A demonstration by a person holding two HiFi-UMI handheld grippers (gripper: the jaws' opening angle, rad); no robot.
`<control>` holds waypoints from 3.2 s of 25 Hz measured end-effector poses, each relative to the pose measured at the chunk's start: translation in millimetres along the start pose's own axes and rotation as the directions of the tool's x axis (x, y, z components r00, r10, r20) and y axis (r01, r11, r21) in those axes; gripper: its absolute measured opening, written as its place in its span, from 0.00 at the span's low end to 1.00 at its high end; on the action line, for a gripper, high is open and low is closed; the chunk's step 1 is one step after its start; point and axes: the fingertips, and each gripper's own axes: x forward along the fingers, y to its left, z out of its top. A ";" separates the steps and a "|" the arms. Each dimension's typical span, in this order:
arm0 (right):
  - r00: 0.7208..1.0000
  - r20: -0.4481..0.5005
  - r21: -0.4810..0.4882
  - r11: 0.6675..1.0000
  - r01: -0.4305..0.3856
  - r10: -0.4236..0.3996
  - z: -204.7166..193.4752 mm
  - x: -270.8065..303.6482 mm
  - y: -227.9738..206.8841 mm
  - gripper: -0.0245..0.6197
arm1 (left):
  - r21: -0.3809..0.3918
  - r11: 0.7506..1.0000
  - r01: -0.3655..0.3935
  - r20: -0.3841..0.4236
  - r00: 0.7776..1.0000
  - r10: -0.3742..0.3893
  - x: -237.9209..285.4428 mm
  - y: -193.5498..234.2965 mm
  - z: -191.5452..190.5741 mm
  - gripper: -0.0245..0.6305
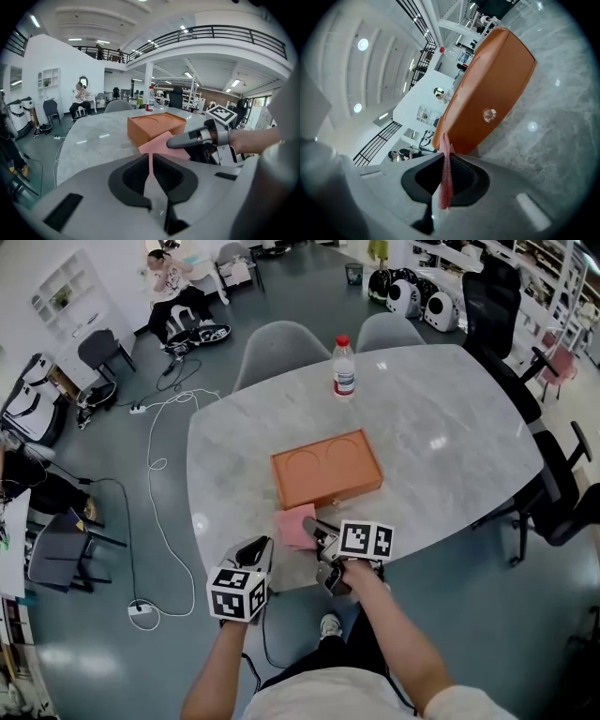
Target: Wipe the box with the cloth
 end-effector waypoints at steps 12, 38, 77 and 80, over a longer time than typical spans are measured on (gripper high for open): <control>0.995 0.071 -0.033 0.997 0.071 -0.068 29.2 -25.3 -19.9 0.07 | 0.031 0.999 0.040 -0.030 0.999 -0.039 18.2 -25.1 -2.6 0.08; 0.977 0.088 -0.095 0.975 0.203 -0.195 98.3 -86.5 -66.7 0.07 | 0.045 0.996 0.077 -0.044 0.996 -0.075 73.5 -83.8 34.9 0.08; 0.974 0.139 -0.542 0.809 0.226 -0.179 158.3 -151.8 31.0 0.07 | 0.022 0.999 0.043 0.143 0.989 -0.046 54.2 -98.1 128.7 0.08; 0.973 0.152 -0.592 0.772 0.231 -0.174 163.1 -152.5 46.7 0.07 | 0.011 1.000 0.011 0.167 0.986 -0.013 41.9 -88.4 135.7 0.08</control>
